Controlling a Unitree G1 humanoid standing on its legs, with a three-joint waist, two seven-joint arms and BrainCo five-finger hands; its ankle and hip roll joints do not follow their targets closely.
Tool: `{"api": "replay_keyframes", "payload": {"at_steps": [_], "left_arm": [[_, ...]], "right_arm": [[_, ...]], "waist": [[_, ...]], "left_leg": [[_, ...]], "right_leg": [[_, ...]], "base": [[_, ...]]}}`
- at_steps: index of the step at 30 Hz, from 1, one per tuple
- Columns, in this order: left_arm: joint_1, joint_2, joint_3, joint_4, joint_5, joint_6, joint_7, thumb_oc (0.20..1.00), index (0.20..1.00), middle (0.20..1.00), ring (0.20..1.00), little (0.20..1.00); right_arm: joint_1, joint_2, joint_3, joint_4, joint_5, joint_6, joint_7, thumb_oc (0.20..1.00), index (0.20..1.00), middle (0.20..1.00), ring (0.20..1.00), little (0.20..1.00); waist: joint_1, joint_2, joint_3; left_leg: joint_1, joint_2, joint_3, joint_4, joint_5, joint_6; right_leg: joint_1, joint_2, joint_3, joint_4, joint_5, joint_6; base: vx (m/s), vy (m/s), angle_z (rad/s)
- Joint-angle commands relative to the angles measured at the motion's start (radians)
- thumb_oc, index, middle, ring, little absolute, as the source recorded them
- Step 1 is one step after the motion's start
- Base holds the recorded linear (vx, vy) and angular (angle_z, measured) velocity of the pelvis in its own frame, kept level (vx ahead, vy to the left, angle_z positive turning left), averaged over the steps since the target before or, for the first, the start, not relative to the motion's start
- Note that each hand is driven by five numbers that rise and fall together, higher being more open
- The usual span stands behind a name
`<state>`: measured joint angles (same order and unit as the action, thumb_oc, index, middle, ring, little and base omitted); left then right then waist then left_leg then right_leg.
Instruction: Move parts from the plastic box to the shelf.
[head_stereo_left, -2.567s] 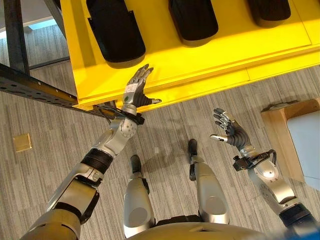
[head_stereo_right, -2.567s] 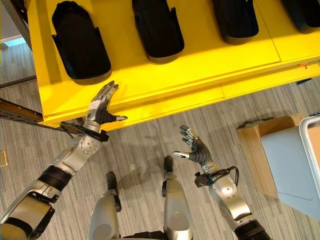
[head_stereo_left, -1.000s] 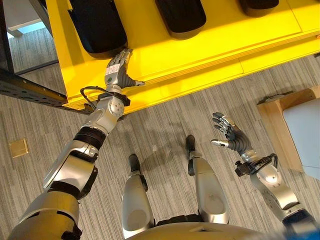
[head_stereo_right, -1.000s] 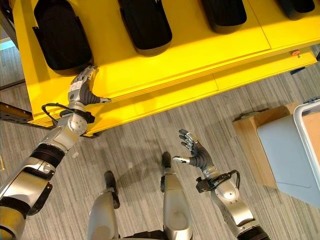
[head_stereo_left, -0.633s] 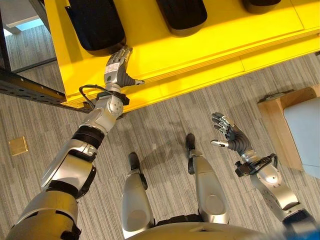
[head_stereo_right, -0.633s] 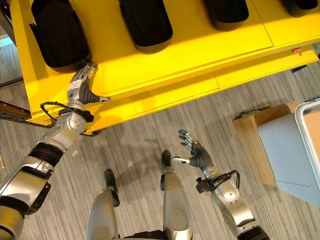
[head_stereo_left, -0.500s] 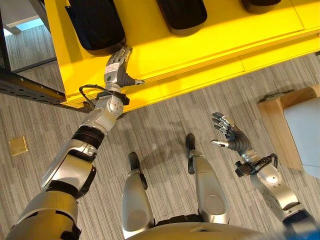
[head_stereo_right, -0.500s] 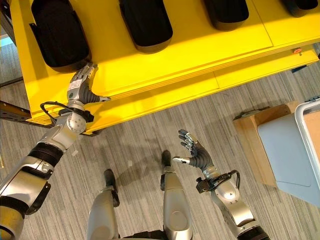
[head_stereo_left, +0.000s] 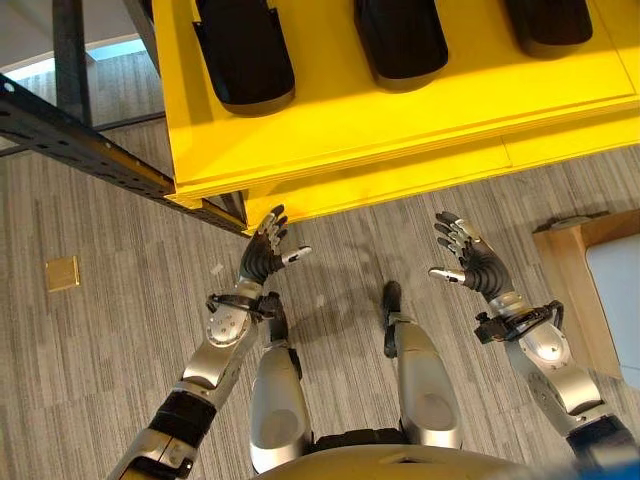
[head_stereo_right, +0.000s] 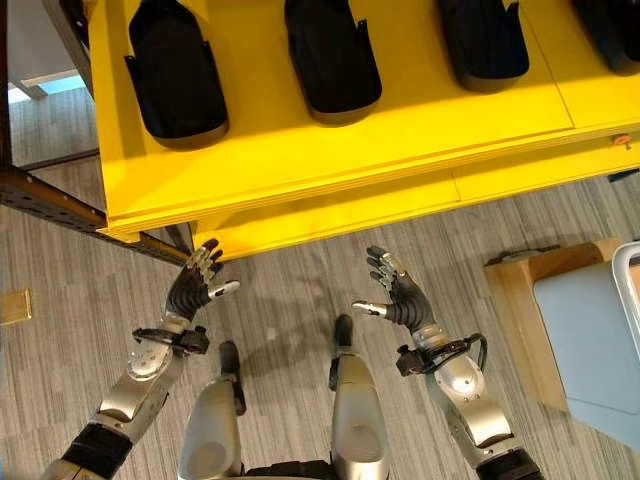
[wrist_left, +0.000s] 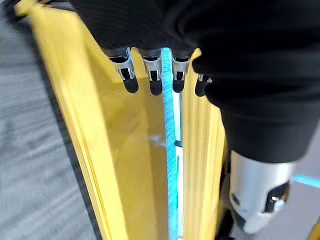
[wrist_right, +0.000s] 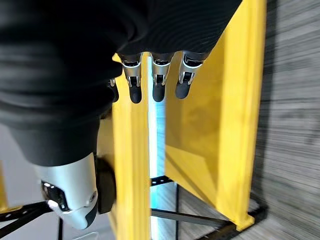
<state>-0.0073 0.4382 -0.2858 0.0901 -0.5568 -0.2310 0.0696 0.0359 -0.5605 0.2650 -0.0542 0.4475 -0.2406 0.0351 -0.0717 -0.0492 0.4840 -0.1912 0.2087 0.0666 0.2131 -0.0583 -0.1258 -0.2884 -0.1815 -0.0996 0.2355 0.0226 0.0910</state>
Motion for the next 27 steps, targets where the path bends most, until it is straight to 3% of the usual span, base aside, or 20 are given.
{"api": "replay_keyframes", "payload": {"at_steps": [1,7,16,27], "left_arm": [[0.033,0.016,0.016,-0.092,-0.170,-0.035,-0.094,1.000,1.000,1.000,1.000,1.000],[0.129,-0.006,0.055,-0.078,-0.214,-0.031,-0.130,1.000,1.000,1.000,1.000,1.000],[0.192,-0.039,0.100,-0.031,-0.119,-0.036,-0.127,1.000,1.000,1.000,1.000,1.000],[0.198,-0.061,0.124,0.001,-0.061,-0.038,-0.114,1.000,1.000,1.000,1.000,1.000]], "right_arm": [[0.025,0.017,-0.015,-0.035,-0.001,-0.038,-0.001,1.000,1.000,1.000,1.000,1.000],[0.045,0.035,-0.017,0.012,-0.036,-0.027,-0.009,1.000,1.000,1.000,1.000,1.000],[0.063,0.074,-0.009,0.054,-0.023,-0.004,0.007,1.000,1.000,1.000,1.000,1.000],[0.052,0.105,0.007,0.060,0.014,0.006,0.018,1.000,1.000,1.000,1.000,1.000]], "waist": [[0.003,-0.012,-0.123],[0.026,0.006,-0.212],[0.034,0.012,-0.362],[0.033,0.004,-0.425]], "left_leg": [[-0.020,0.013,-0.025,0.005,0.055,0.017],[0.077,-0.005,-0.039,-0.127,0.094,0.028],[0.187,-0.023,-0.009,-0.278,0.129,0.029],[0.237,-0.023,0.024,-0.289,0.118,0.033]], "right_leg": [[0.095,-0.046,-0.007,-0.010,-0.011,0.059],[0.194,-0.046,-0.054,-0.091,-0.003,0.066],[0.303,-0.059,-0.095,-0.229,0.041,0.091],[0.339,-0.066,-0.071,-0.252,0.048,0.096]], "base": [[0.05,0.009,0.10],[0.04,0.013,0.22],[0.02,0.033,0.12],[0.00,0.016,-0.05]]}}
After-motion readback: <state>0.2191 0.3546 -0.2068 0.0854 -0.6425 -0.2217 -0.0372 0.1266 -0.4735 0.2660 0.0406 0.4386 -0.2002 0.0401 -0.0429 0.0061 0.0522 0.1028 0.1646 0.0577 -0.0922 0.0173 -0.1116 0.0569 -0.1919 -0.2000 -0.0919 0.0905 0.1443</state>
